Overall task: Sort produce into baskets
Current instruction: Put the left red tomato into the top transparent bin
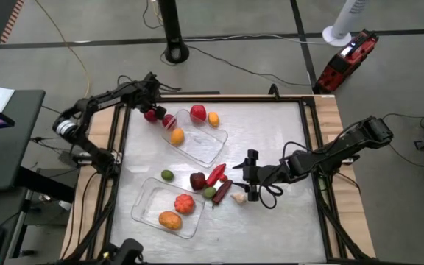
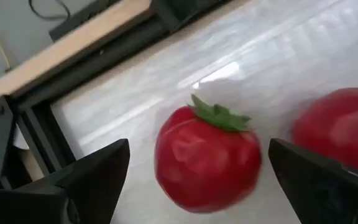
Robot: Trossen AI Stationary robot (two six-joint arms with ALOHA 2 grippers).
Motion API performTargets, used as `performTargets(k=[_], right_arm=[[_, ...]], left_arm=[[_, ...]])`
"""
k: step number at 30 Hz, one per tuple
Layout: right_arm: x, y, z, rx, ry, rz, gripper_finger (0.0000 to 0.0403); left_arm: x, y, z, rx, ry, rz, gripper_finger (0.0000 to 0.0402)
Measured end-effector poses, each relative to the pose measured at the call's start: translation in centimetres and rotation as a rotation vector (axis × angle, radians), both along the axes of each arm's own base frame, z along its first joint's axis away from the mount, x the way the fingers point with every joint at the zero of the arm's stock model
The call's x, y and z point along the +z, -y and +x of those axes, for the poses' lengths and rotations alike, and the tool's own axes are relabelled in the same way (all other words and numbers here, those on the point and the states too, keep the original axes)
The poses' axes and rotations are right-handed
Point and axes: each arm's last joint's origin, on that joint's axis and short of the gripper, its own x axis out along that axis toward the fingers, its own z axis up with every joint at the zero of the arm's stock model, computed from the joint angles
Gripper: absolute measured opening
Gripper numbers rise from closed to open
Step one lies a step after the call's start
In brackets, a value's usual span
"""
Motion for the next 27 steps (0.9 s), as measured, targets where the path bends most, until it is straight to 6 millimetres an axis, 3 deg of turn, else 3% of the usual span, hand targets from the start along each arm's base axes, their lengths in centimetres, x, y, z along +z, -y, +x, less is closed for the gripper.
performTargets(k=[5, 13, 23, 27], right_arm=[[0.0, 0.0, 0.0, 0.005, -0.001, 0.000, 0.0292], [0.0, 0.0, 0.0, 0.005, -0.002, -0.004, 0.0292], [0.0, 0.0, 0.0, 0.004, -0.001, -0.002, 0.0292], [0.0, 0.0, 0.0, 0.006, -0.002, -0.003, 0.0292]], left_arm=[[-1.8, -0.3, 0.0, -0.010, -0.048, -0.086, 0.0373], [-2.1, -0.1, -0.1, -0.055, -0.093, -0.119, 0.0370], [-2.1, -0.4, 0.0, -0.079, -0.093, -0.085, 0.0274], [-1.2, -0.2, -0.1, -0.110, -0.072, -0.066, 0.0262]])
